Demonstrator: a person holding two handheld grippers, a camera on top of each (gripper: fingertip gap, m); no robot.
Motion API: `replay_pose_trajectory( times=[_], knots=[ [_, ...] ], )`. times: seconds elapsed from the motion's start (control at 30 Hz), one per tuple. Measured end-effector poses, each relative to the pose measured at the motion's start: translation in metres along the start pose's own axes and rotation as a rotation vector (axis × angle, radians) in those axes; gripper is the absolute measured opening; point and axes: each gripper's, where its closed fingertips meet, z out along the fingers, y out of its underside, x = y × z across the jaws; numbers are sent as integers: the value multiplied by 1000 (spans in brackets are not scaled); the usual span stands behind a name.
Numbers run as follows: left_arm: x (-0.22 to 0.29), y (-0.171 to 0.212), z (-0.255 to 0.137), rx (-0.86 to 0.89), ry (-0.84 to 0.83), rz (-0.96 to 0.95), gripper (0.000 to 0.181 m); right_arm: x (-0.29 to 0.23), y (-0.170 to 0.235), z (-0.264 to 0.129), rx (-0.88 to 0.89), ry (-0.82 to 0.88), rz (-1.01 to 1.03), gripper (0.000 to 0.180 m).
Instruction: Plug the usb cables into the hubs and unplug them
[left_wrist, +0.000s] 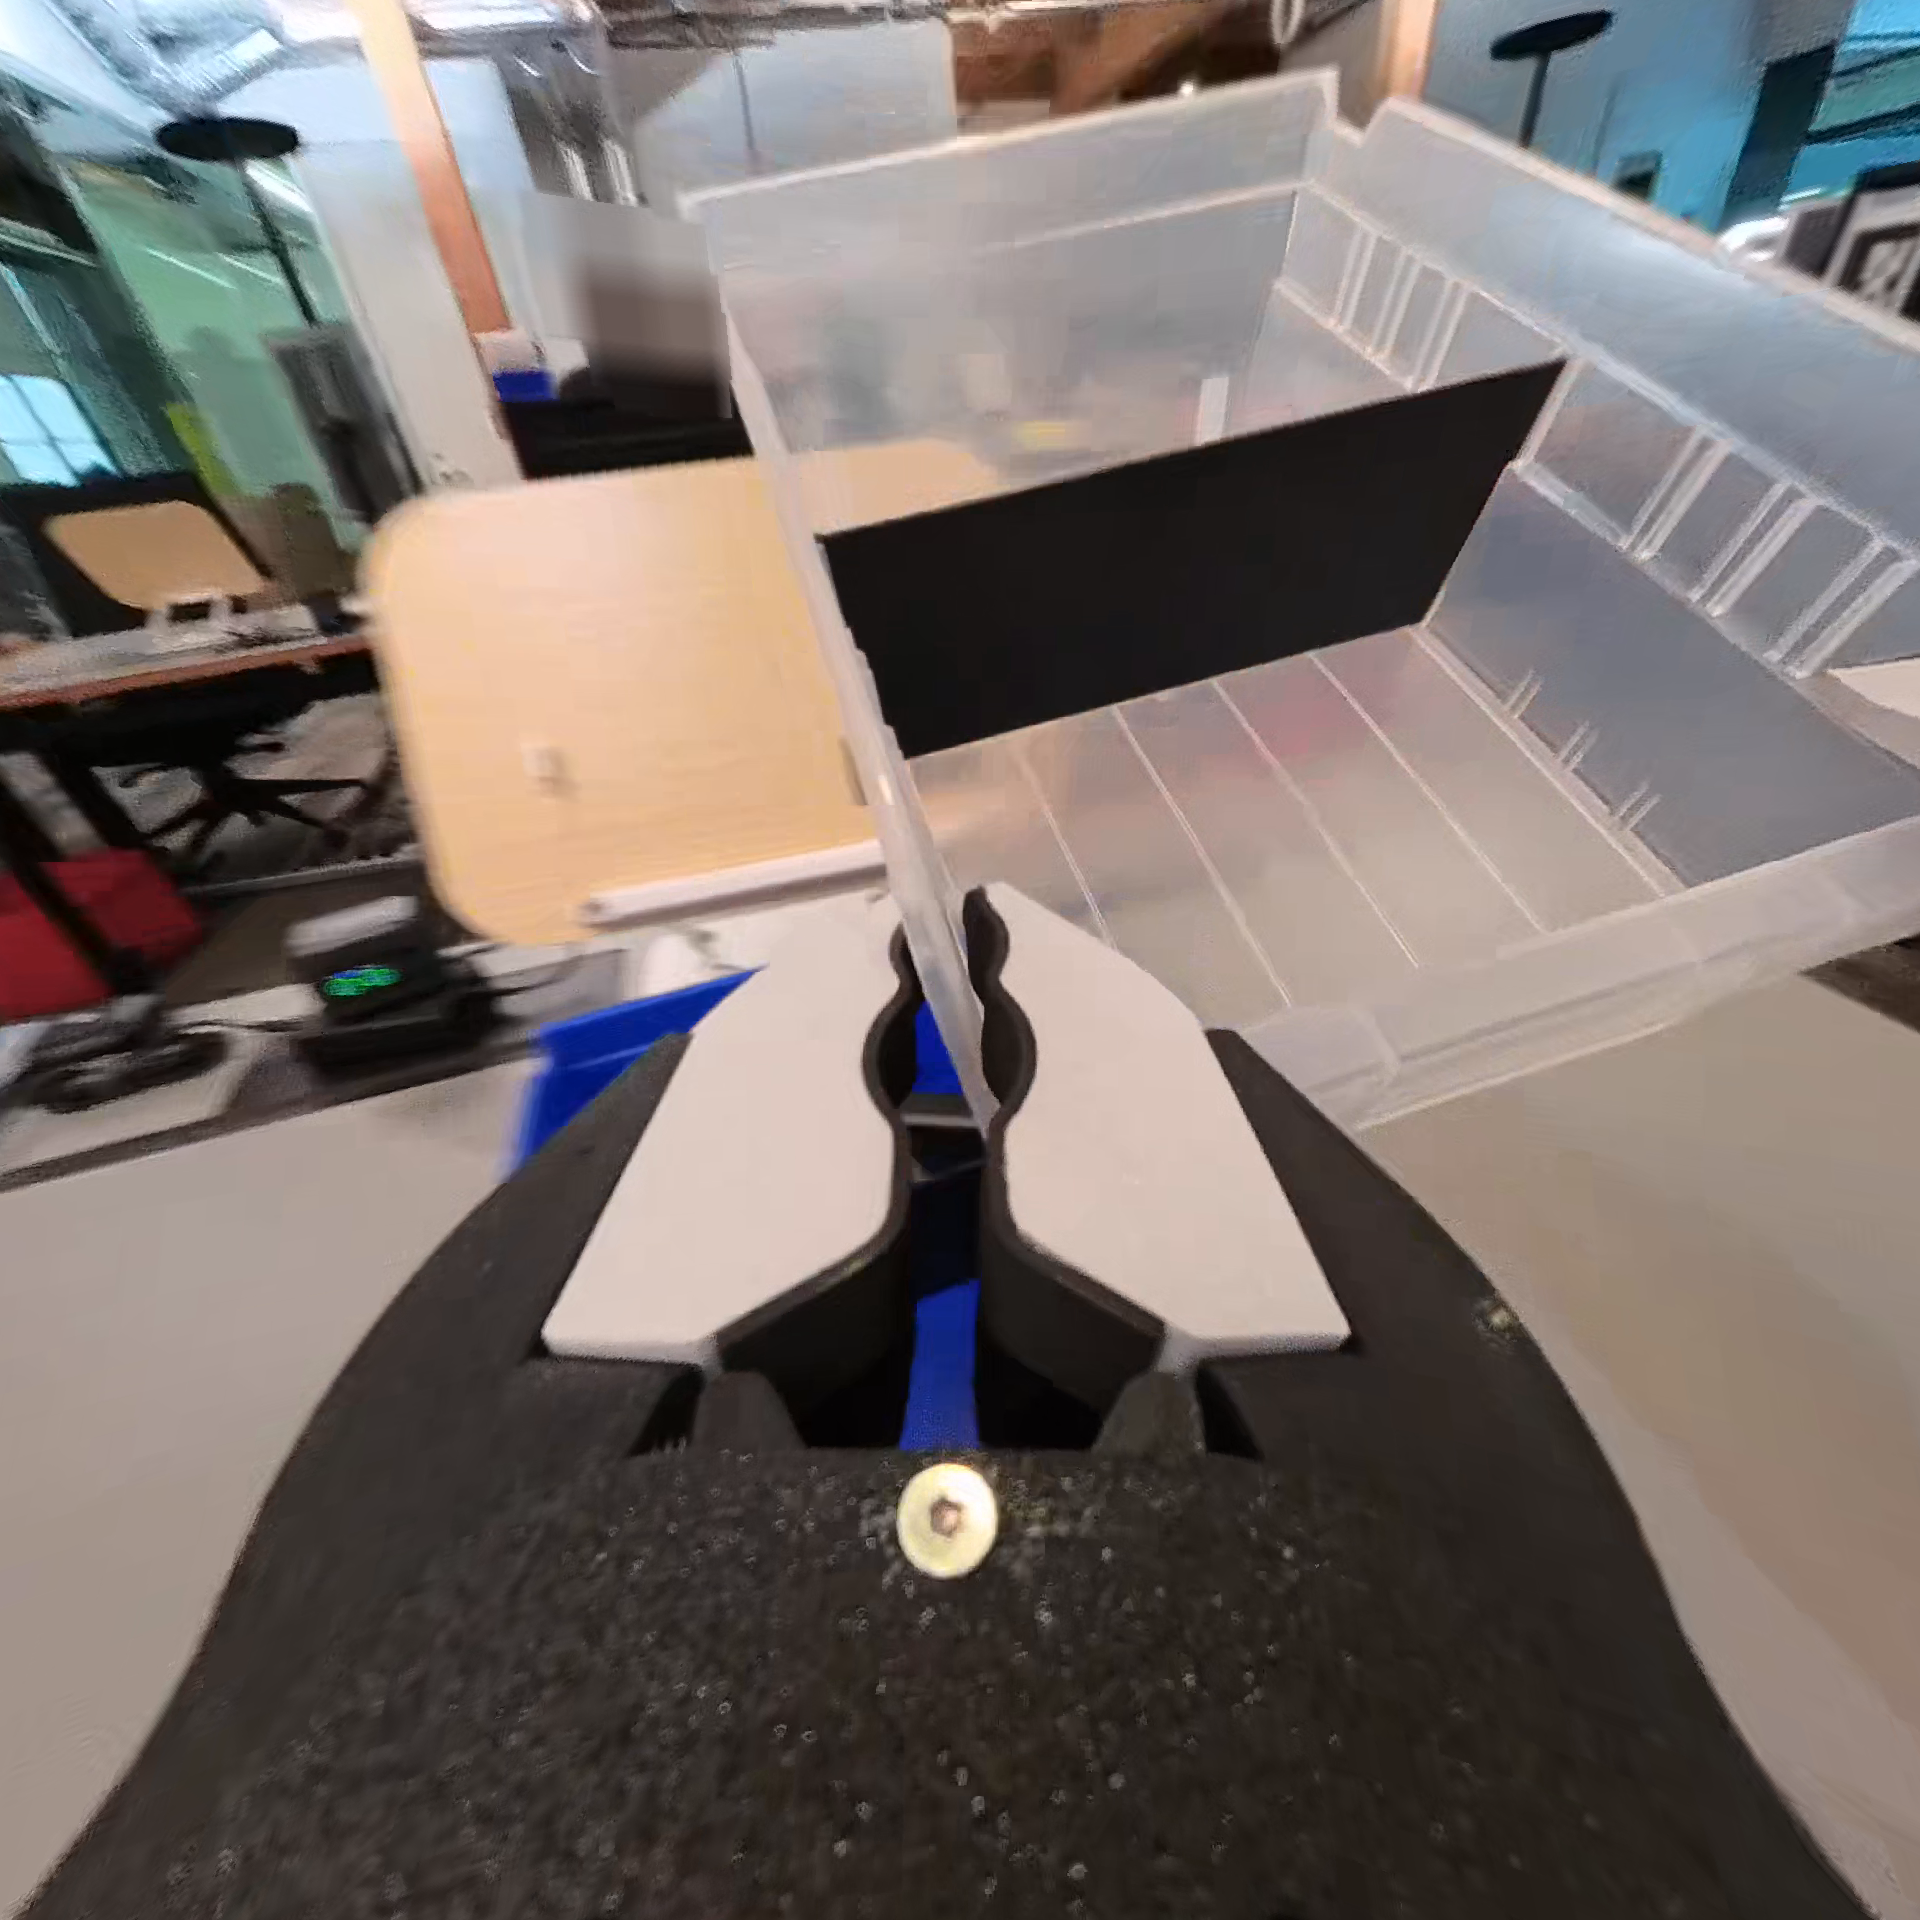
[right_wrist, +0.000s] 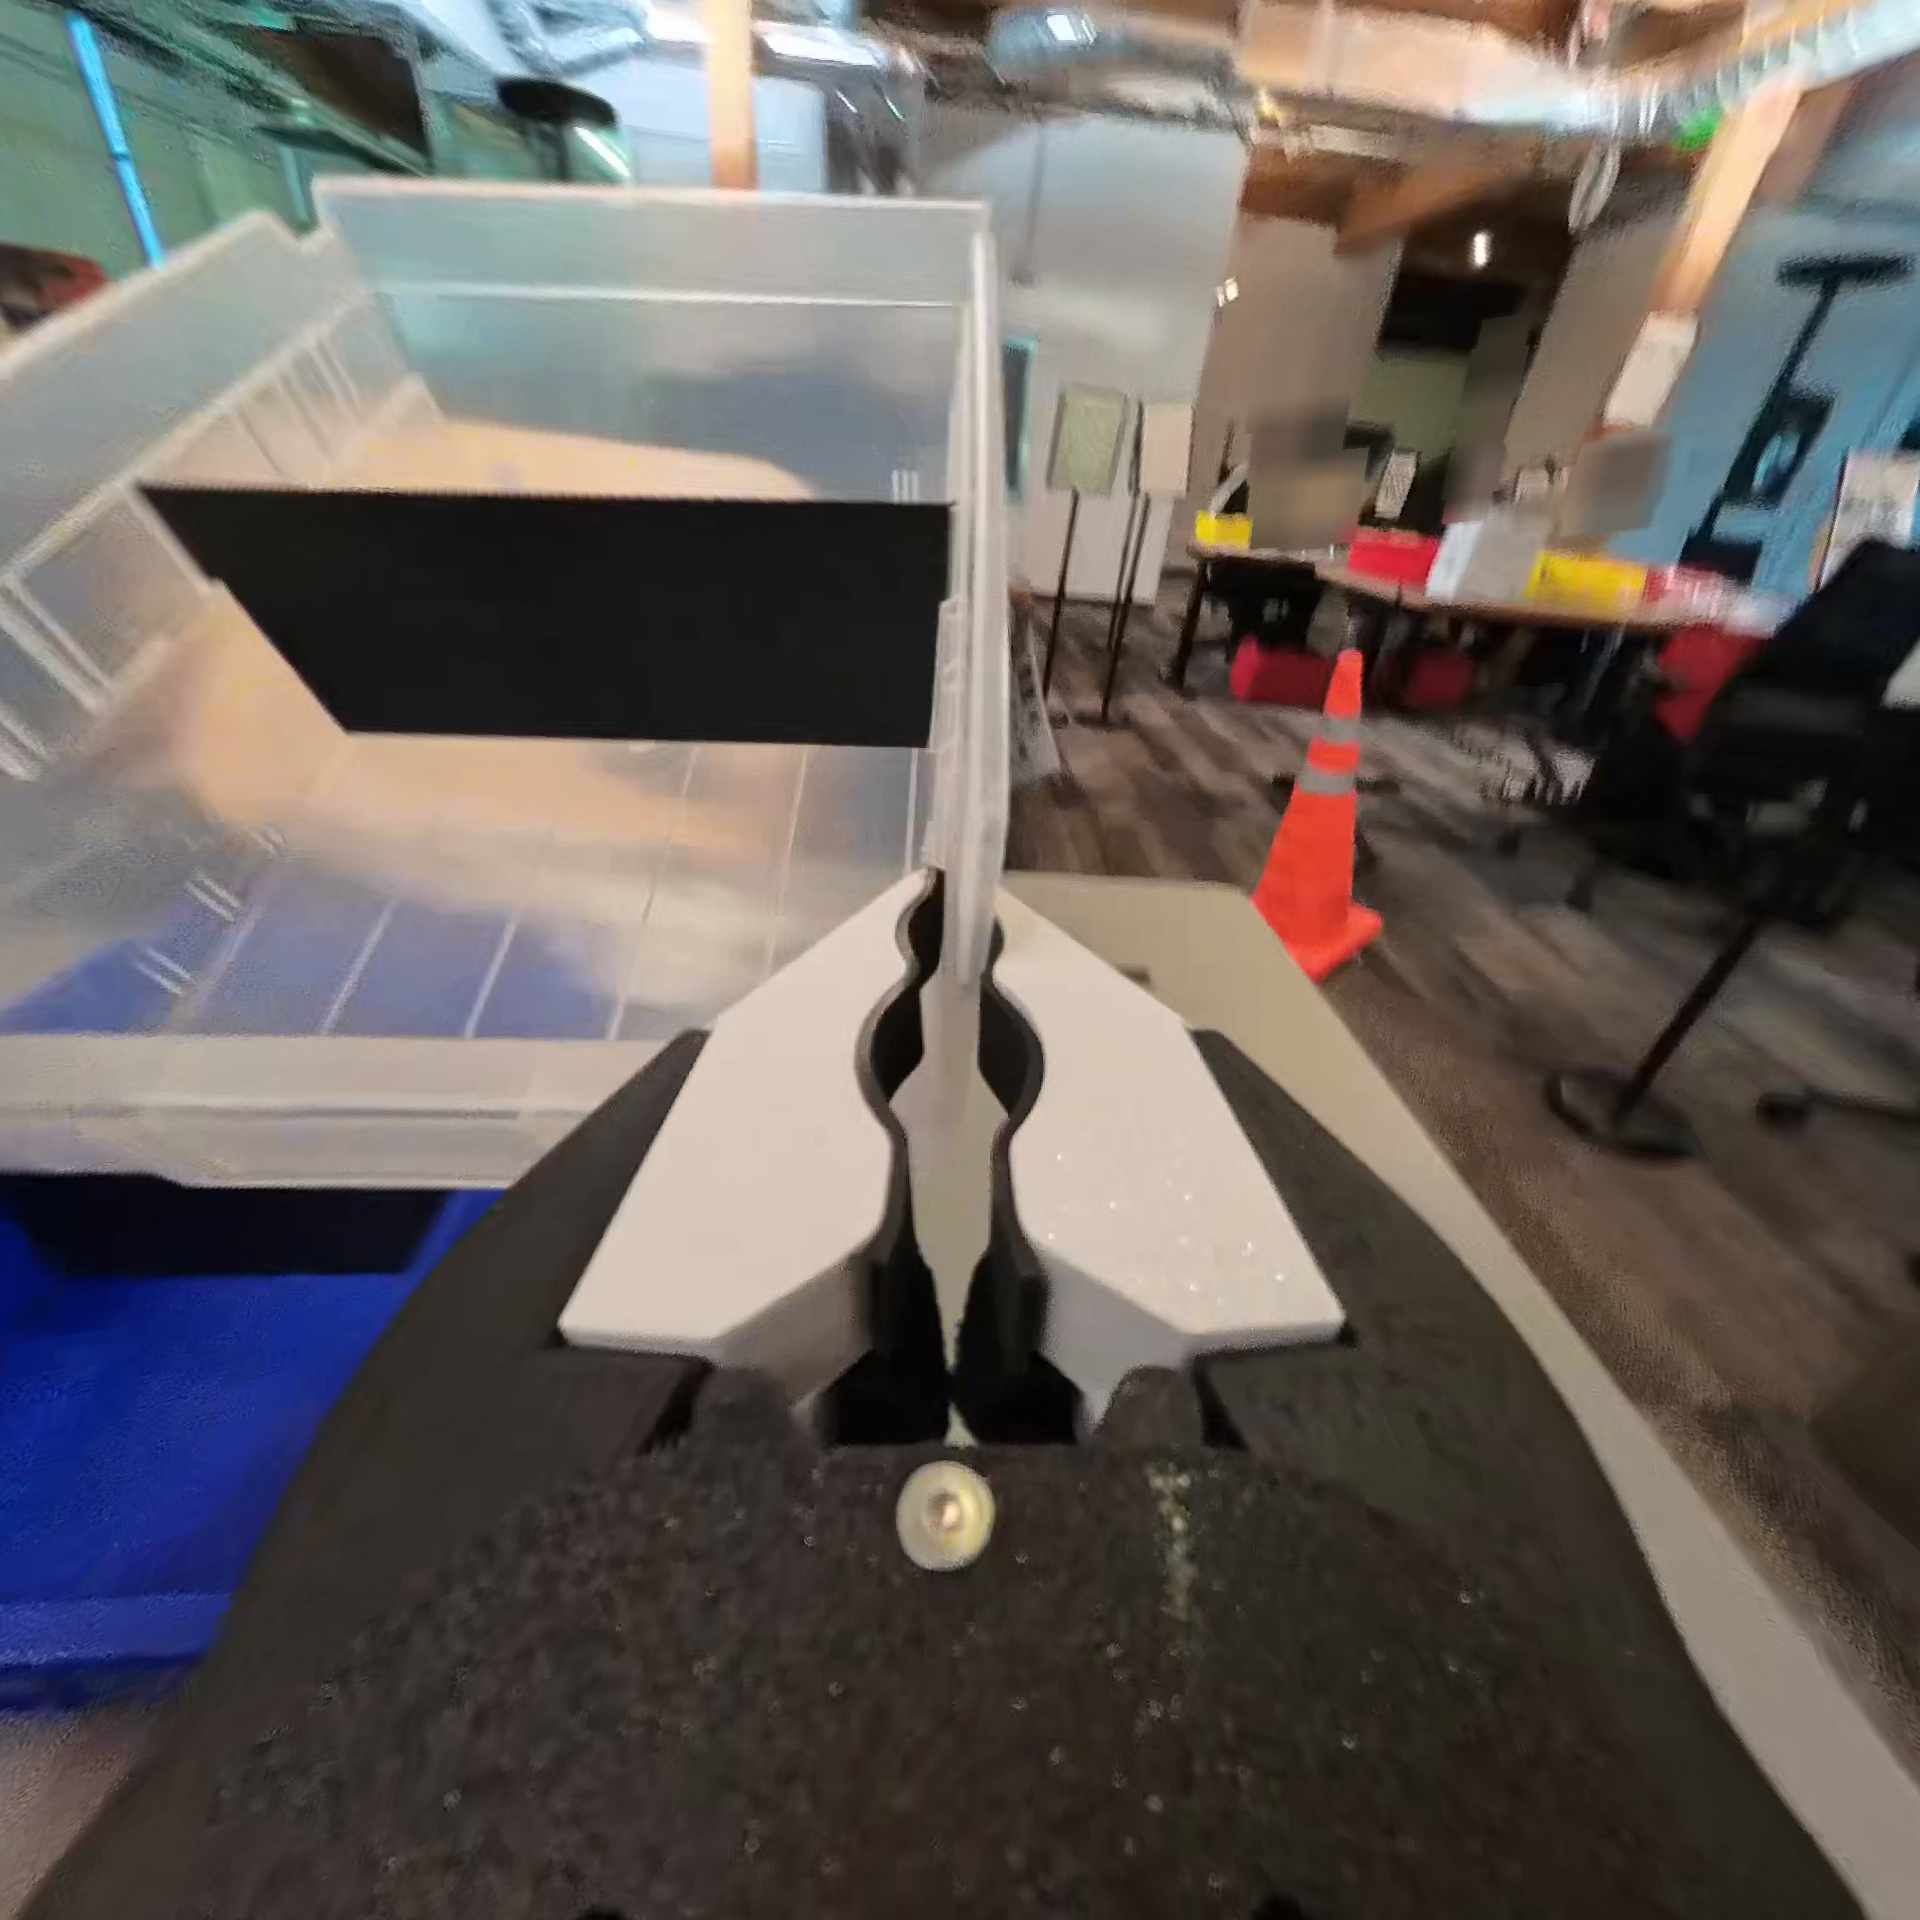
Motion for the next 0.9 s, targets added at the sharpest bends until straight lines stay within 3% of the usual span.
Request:
replay_pose_trajectory(
  times=[0.17, 0.27, 0.33, 0.43, 0.53, 0.63, 0.7, 0.77, 0.9],
  knots=[
    [122, 79, 60, -190, 114, -11, 9, 115, 111, 20, -209, -37, 65, 1],
    [153, 129, 77, -293, 81, -23, 8, 141, 174, 29, -330, -25, 74, 1],
    [156, 152, 85, -332, 56, -54, 7, 143, 195, 36, -407, -23, 112, 1],
    [153, 168, 90, -348, 46, -84, 7, 138, 209, 44, -488, -32, 30, 2],
    [150, 168, 95, -341, 48, -65, 8, 133, 222, 50, -514, -69, 160, 2],
    [166, 167, 91, -356, 183, -66, 15, 147, 223, 48, -527, -4, 158, 4],
    [171, 162, 79, -365, 228, -47, 29, 149, 222, 47, -512, 7, 173, 6],
    [167, 149, 59, -348, 262, 2, 45, 153, 220, 42, -516, 32, 195, 28],
    [116, 113, 1, -267, 325, 2, 43, 167, 171, 16, -345, 144, 162, 41]
  ],
)
